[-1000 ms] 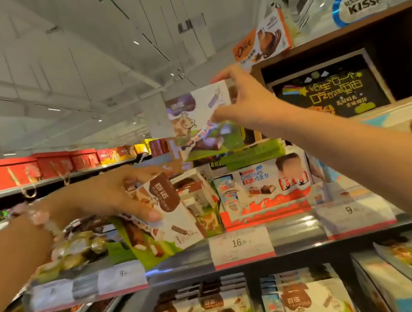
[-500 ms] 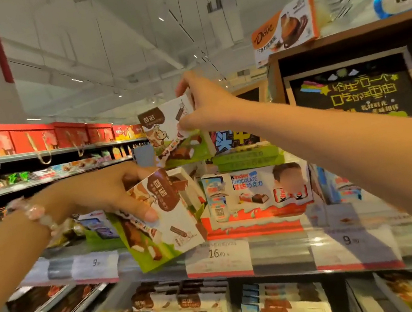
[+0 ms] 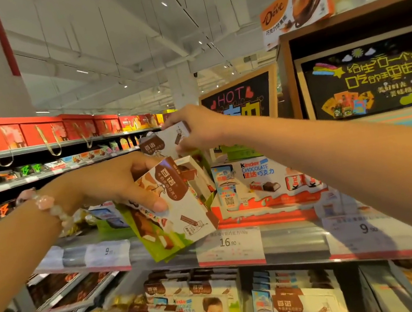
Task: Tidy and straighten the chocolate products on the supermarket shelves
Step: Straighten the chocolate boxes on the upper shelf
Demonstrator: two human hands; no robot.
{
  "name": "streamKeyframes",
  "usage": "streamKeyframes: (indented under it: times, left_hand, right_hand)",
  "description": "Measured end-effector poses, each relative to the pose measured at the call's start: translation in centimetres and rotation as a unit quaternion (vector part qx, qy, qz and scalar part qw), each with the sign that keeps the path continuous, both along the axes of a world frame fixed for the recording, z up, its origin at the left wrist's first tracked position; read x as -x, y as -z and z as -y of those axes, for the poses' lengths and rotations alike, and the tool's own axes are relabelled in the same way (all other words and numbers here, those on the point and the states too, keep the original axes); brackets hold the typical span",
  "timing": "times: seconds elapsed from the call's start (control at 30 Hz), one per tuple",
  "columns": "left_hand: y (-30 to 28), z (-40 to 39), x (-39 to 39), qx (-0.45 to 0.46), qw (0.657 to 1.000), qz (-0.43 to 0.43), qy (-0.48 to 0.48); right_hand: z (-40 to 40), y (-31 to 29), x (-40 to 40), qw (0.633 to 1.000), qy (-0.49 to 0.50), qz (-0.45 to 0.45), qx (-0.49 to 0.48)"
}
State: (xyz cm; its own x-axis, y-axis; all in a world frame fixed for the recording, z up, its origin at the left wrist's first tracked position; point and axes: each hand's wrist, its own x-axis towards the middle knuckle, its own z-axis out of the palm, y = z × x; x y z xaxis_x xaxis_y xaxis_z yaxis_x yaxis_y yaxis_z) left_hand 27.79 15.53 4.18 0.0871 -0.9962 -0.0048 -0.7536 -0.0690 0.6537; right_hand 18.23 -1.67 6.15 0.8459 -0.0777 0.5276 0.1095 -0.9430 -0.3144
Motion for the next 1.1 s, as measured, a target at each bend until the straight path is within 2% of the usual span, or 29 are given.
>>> streamKeyframes:
  times: [0.27, 0.33, 0.47, 0.7, 0.83, 1.0, 1.1]
  left_hand:
    - [0.2, 0.0, -0.2, 0.012, 1.000, 0.003, 0.012]
    - [0.2, 0.0, -0.1, 0.017, 1.000, 0.004, 0.017]
    - [0.4, -0.1, 0.0, 0.023, 1.000, -0.006, 0.020]
    - [0.2, 0.0, 0.2, 0.027, 0.999, 0.000, 0.019]
    - [0.3, -0.1, 0.4, 0.043, 0.999, -0.008, 0.002]
    - [0.7, -0.4, 0.2, 0.129, 0.990, -0.057, -0.025]
    - [0.8, -0.4, 0.0, 0.187, 0.975, -0.107, -0.045]
  right_hand:
    - [0.4, -0.2, 0.1, 0.994, 0.024, -0.101, 0.037]
    - [0.9, -0.1, 0.4, 0.993, 0.015, -0.117, 0.002]
    - [1.8, 0.3, 0.8, 0.993, -0.009, -0.085, -0.080]
    - [1.7, -0.8, 0.9, 0.990, -0.009, -0.125, -0.071]
    - [1.1, -0.9, 0.7, 0.995, 0.015, -0.095, -0.016]
    - [0.6, -0.3, 0.8, 0.993, 0.022, -0.104, 0.051]
    - [0.5, 0.0, 1.6, 0.990, 0.006, -0.128, 0.050]
